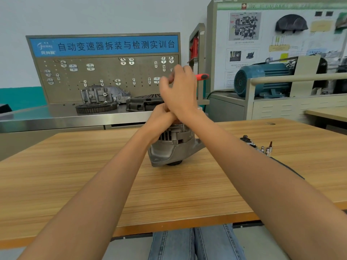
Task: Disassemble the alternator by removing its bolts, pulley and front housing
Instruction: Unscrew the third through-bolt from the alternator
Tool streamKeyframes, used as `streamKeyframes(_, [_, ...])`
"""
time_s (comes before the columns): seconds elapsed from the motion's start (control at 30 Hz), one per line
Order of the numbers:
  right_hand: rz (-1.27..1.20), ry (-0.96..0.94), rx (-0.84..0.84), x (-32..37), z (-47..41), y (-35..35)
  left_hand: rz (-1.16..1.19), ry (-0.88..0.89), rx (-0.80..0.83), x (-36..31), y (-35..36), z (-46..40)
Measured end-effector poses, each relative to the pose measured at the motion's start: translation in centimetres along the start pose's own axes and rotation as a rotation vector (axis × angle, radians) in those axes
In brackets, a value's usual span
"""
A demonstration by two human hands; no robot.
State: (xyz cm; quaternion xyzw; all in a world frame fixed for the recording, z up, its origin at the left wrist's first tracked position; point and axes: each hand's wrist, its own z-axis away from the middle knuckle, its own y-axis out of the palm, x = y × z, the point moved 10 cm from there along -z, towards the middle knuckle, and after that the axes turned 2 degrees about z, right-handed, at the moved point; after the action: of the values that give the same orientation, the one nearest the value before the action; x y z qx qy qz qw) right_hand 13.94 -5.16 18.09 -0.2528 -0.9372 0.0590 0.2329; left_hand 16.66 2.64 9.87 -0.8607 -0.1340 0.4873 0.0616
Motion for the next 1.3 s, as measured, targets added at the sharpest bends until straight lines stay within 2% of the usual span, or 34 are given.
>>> streamKeyframes(0.07, [-0.232,0.101,0.015,-0.8,-0.4,-0.1,0.026,-0.011,0.025,0.2,0.3,0.0])
streamKeyframes(0.2, [-0.772,0.502,0.030,-3.8,-0.6,0.5,0.025,0.001,0.052,0.0,0.7,0.1])
streamKeyframes(0.27, [-1.063,0.572,0.116,-3.8,-0.6,1.8,0.023,-0.003,0.059,0.0,0.7,0.2])
streamKeyframes(0.33, [-1.176,0.585,0.147,-3.7,-0.8,2.3,0.017,-0.015,0.052,0.0,0.7,0.2])
streamKeyframes(0.4, [-1.071,0.595,0.112,-4.1,-0.6,2.0,0.019,-0.029,0.043,0.0,0.8,0.1])
streamKeyframes(0.47, [-0.836,0.520,0.047,-4.3,-0.6,1.0,0.021,-0.047,0.031,-0.1,0.8,0.1])
streamKeyframes(0.53, [-0.428,0.281,0.009,-2.6,-0.7,-0.2,0.017,-0.056,0.007,-0.1,0.6,0.1])
streamKeyframes(0.6, [0.200,0.032,-0.029,-0.5,-0.1,-0.7,-0.028,-0.049,-0.041,-0.2,0.1,0.2])
streamKeyframes(0.63, [0.442,-0.025,-0.046,0.0,0.4,-0.6,-0.058,-0.043,-0.058,-0.3,-0.1,0.3])
streamKeyframes(0.7, [0.635,-0.065,-0.043,0.2,1.1,-0.2,-0.082,-0.016,-0.061,-0.6,0.0,0.3])
streamKeyframes(0.87, [0.583,-0.095,-0.073,0.6,1.2,-0.7,-0.098,0.002,-0.044,-0.8,0.1,0.3])
streamKeyframes(0.97, [0.468,-0.072,-0.069,0.2,0.7,-0.9,-0.111,-0.019,-0.048,-0.5,0.1,0.3])
streamKeyframes(1.13, [0.108,0.046,-0.077,-0.6,-0.2,-1.2,-0.043,-0.043,-0.012,-0.2,0.2,0.1])
streamKeyframes(1.2, [-0.129,0.095,-0.045,-1.1,-0.5,-0.9,-0.010,-0.051,0.013,0.1,0.4,0.1])
streamKeyframes(1.3, [-0.539,0.287,0.029,-2.7,-0.6,-0.1,0.010,-0.048,0.034,0.1,0.6,0.1])
